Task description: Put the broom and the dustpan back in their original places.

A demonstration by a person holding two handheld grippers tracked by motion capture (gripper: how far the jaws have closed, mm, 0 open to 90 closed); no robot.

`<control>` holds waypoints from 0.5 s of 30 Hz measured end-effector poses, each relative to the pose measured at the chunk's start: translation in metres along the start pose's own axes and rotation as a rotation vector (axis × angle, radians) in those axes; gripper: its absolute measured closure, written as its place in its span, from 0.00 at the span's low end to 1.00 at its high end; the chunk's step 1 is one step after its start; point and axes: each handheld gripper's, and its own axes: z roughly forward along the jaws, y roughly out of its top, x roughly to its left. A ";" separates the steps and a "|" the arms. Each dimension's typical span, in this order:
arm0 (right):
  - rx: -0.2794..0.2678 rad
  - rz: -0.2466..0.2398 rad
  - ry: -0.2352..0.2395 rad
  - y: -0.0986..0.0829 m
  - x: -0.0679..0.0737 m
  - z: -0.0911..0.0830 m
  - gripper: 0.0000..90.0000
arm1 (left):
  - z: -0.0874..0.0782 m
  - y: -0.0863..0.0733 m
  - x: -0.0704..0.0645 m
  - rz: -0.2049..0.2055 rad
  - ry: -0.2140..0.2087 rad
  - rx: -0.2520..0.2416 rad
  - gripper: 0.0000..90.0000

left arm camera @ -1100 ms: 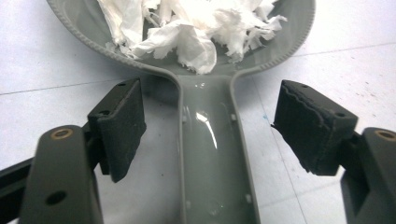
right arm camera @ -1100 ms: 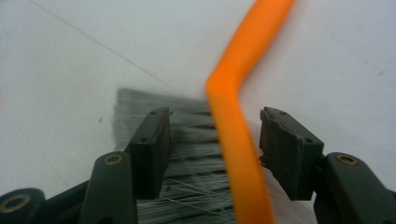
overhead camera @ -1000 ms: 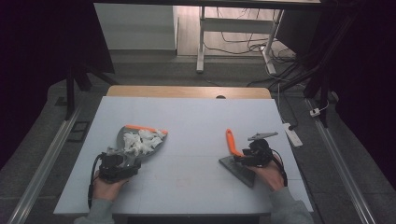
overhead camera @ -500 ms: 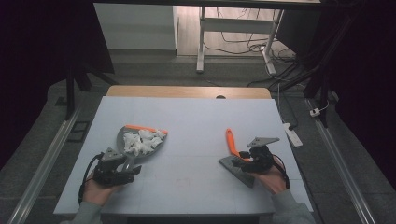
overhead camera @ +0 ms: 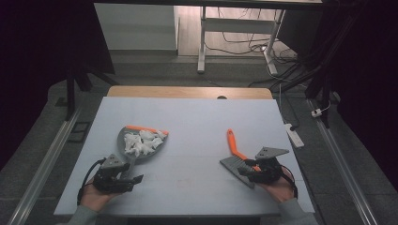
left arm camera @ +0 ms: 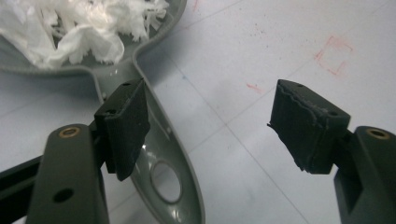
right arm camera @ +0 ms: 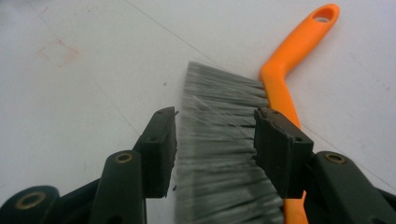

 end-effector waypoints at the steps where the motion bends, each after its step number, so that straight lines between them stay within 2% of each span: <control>1: -0.005 -0.005 0.002 -0.001 0.000 -0.001 0.55 | 0.000 0.000 0.000 -0.004 -0.002 -0.003 0.32; 15: -0.009 -0.028 0.032 -0.004 -0.003 -0.002 0.55 | 0.001 0.000 -0.001 -0.009 -0.001 -0.005 0.32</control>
